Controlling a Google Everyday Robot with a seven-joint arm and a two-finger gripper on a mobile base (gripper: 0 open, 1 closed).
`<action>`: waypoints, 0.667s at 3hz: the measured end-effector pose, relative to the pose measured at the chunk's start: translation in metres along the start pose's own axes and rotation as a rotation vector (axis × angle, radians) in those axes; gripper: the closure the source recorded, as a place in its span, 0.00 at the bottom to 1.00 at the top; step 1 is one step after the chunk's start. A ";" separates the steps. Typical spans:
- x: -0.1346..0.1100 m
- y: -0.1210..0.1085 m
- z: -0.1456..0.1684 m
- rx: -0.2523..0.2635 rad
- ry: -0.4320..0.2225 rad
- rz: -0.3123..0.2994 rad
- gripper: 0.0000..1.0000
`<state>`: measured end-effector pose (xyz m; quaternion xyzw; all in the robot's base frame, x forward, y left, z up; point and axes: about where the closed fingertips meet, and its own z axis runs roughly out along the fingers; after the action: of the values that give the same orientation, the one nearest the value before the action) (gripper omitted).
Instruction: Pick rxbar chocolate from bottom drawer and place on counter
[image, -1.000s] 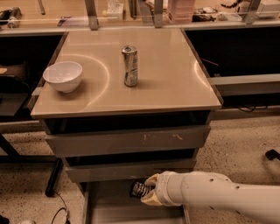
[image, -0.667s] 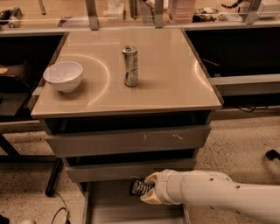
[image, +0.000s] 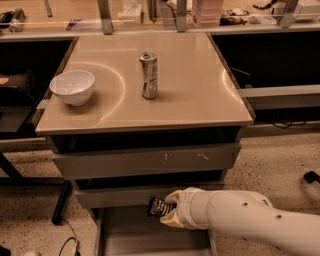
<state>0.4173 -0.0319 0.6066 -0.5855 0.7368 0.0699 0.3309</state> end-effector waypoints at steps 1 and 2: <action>-0.031 -0.022 -0.036 0.072 -0.006 -0.028 1.00; -0.063 -0.050 -0.080 0.169 0.003 -0.078 1.00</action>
Offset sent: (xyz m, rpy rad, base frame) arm 0.0321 -0.0078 0.1669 -0.0822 -0.2583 -0.0623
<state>0.4363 -0.0349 0.7179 -0.5839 0.7171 -0.0063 0.3806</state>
